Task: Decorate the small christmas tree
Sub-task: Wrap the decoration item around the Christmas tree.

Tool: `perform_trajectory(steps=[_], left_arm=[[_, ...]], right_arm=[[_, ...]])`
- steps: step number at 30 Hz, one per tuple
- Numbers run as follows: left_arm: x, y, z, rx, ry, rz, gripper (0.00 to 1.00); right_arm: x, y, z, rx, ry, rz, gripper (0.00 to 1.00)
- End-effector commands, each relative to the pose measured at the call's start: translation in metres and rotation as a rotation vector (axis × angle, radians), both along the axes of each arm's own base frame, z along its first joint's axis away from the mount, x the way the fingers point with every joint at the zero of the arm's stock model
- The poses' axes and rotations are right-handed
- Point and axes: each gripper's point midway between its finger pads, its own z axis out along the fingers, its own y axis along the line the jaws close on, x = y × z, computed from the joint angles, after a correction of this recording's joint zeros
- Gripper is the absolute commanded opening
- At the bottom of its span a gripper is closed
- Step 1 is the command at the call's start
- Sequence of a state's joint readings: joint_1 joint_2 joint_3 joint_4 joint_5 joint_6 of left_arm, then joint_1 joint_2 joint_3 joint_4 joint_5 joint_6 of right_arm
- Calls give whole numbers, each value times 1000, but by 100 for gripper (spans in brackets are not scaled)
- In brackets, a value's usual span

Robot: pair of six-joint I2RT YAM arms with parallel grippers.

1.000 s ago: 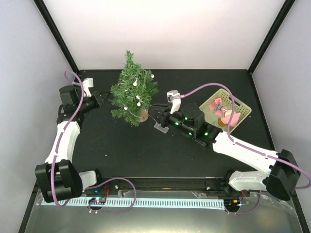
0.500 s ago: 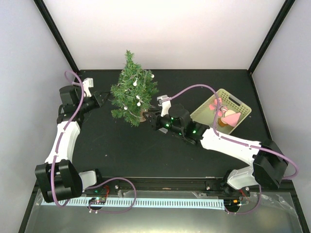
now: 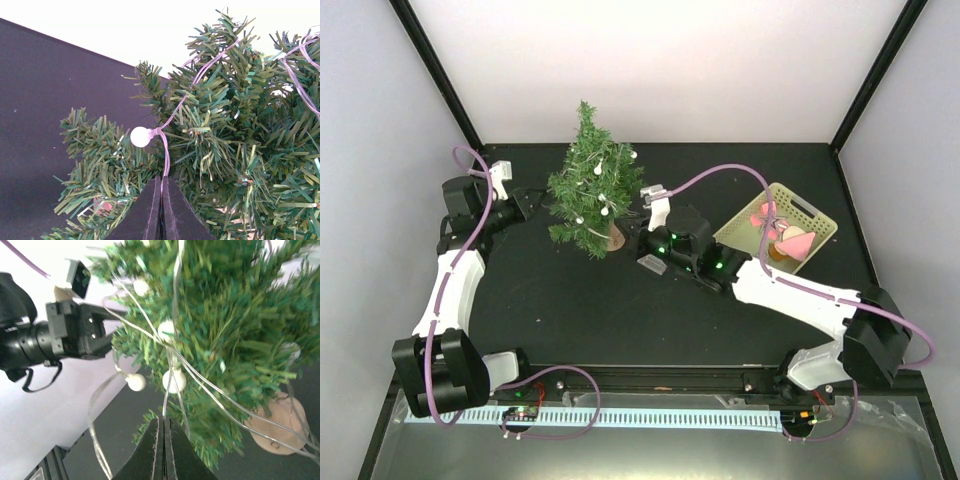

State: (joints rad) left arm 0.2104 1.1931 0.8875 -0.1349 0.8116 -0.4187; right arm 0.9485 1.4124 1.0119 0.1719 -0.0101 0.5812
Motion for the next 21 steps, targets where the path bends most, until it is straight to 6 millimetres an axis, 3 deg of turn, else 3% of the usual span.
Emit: perform_trajectory(steps=[1,6,14,21], left_arm=[[-1,6,-4,25,7,19,2],[-2,7,-10,27,17,23,2],[0,7,-16,28,30,23,2],[0,8,-17,33,32,24,2]], right_arm=[[4,-20,53,47,-135,-79,1],[4,-29,69,40,-201,-109,1],[-9,-27,85,76,-258,-36,1],[-22,-40,58,130,-191,-32,1]])
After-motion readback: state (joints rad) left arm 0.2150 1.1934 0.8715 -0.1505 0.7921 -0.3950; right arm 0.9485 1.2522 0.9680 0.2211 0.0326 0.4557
